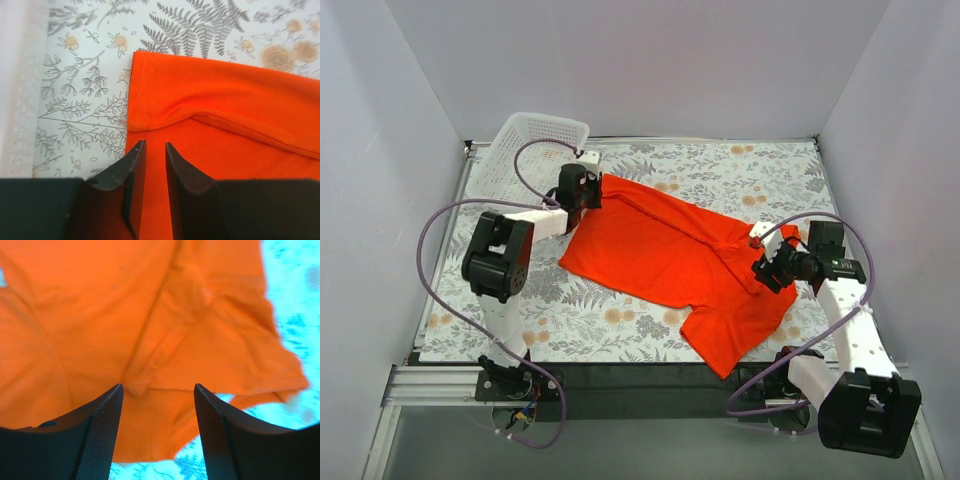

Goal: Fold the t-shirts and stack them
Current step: Fold the tshirt

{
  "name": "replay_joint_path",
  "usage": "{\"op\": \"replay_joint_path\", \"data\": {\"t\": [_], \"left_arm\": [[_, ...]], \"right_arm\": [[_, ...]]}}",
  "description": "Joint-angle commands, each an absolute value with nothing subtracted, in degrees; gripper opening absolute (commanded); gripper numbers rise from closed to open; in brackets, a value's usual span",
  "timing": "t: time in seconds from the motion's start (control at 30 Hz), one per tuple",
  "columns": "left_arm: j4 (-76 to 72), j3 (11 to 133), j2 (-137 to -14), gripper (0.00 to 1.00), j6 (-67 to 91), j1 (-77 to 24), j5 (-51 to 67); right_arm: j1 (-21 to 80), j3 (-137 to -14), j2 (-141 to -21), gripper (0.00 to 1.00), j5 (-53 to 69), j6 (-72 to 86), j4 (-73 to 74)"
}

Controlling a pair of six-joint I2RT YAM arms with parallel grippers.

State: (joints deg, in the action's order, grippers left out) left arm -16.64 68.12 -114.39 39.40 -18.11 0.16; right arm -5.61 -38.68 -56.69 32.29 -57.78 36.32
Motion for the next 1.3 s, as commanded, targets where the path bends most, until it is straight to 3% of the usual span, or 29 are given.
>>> {"op": "replay_joint_path", "data": {"t": [0.0, 0.17, 0.3, 0.43, 0.67, 1.0, 1.27], "left_arm": [[-19.42, 65.05, -103.02, 0.23, 40.42, -18.19, -0.09], [-18.81, 59.08, -89.5, 0.51, 44.46, -18.19, 2.38], [-17.24, 52.75, -73.79, 0.66, 47.45, -17.93, 0.88], [-10.56, 48.7, -65.07, 0.67, 48.69, -17.67, 3.33], [-7.56, 37.36, -51.35, 0.68, 50.01, -17.67, 4.4], [-7.91, 34.19, -47.64, 0.69, 49.92, -17.75, 4.04], [-7.73, 34.01, -47.64, 0.69, 49.92, -17.75, 4.13]], "right_arm": [[-6.68, -44.82, -54.23, 0.56, 27.34, -48.99, 32.97], [-9.13, -45.08, -61.51, 0.54, 12.67, -21.57, 16.37], [-14.66, -48.33, -71.68, 0.49, 14.92, -11.35, 12.66], [-19.24, -53.25, -79.95, 0.45, 16.61, -8.18, 12.22], [-21.53, -59.58, -91.13, 0.46, 21.26, -5.81, 10.46], [-21.53, -66.79, -103.0, 0.45, 24.08, -3.6, 10.81], [-21.71, -64.16, -101.87, 0.1, 23.47, -4.48, 11.16]]}}
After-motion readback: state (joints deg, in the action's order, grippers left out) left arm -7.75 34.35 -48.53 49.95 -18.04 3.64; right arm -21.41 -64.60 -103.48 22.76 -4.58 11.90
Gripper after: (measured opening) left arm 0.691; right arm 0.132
